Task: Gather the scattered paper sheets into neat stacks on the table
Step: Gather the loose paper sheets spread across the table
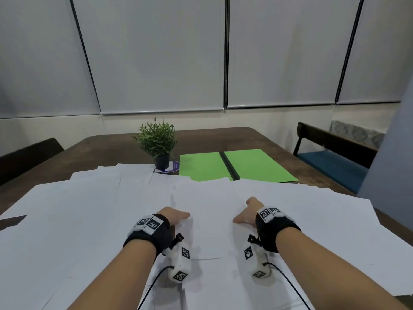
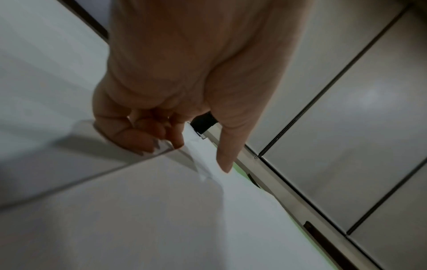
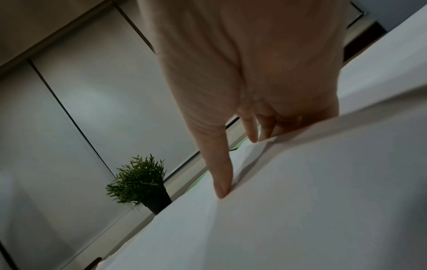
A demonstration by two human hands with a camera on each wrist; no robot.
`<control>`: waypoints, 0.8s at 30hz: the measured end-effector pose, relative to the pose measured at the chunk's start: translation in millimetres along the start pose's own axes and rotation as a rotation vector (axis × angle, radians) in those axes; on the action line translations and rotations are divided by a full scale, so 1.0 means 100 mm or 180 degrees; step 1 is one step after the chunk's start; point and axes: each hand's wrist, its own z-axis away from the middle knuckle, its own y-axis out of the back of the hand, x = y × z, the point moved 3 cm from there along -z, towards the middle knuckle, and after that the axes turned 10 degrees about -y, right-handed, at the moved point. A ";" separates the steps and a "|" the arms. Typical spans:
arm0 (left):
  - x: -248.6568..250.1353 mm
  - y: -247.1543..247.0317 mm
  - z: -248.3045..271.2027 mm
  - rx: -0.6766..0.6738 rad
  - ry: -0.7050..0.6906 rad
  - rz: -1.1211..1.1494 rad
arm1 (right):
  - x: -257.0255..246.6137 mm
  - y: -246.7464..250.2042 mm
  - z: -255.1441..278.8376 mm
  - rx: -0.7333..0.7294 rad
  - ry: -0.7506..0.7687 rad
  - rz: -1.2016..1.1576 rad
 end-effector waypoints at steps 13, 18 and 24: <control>0.04 -0.26 -0.05 0.0170 -0.0345 0.0130 | 0.06 0.02 0.02 -0.0288 0.0013 -0.0203; 0.21 -0.20 0.08 0.0401 -0.0845 0.0054 | 0.10 0.04 0.06 -0.0216 0.0042 -0.0520; 0.48 -0.01 0.28 0.0601 -0.1543 0.0732 | -0.05 0.28 0.18 0.0043 0.0479 -0.1414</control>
